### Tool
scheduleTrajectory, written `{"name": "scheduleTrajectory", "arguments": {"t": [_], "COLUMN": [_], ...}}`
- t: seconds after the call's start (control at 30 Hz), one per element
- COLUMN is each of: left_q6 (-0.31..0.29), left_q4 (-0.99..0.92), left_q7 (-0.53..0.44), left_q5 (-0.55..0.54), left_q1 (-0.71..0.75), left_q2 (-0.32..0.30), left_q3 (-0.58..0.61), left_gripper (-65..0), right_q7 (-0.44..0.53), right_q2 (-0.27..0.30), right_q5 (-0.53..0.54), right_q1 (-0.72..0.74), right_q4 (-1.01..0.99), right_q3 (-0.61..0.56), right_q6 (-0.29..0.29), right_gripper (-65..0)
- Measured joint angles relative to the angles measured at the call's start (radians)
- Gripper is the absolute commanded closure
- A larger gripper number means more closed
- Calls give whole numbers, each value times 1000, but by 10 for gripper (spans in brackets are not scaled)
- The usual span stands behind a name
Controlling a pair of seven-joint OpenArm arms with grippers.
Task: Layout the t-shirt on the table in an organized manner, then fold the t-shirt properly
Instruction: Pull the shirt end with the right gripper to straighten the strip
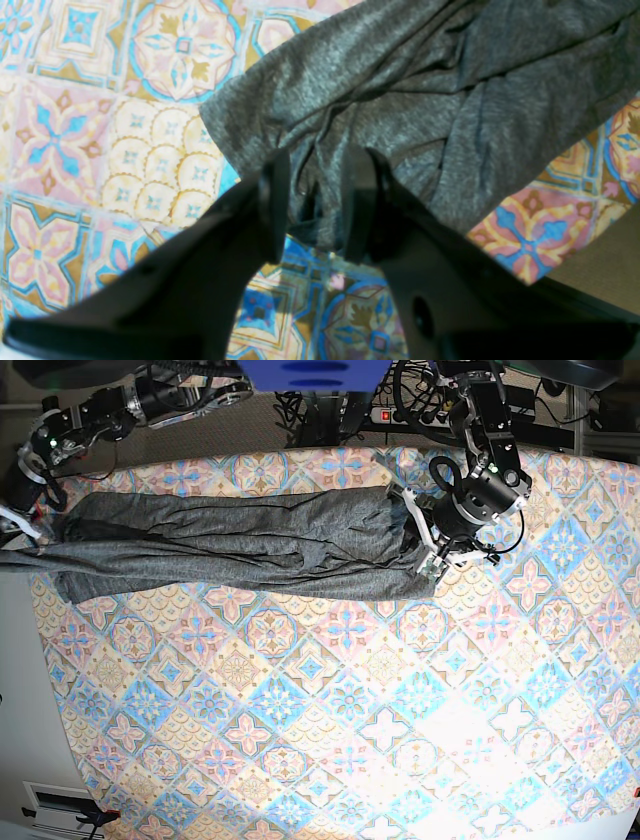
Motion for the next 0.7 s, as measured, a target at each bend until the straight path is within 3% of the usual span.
{"name": "scheduleTrajectory", "arguments": {"t": [0.1, 0.43, 0.7], "left_q6": [0, 0, 0], "left_q4": [0, -1, -9], "left_q7": [0, 0, 0], "left_q5": [0, 0, 0], "left_q1": [3, 7, 7], "left_q2": [0, 0, 0], "left_q3": [0, 0, 0], "left_gripper": [-172, -172, -172], "right_q7": [-1, -2, 5], "right_q2": [-3, 2, 5], "right_q5": [0, -4, 0], "right_q1": [-35, -114, -158], "right_q4": [-43, -134, -138], "right_q3": [-58, -227, -298], "right_q6": [84, 75, 70], "right_gripper": [0, 0, 0]}}
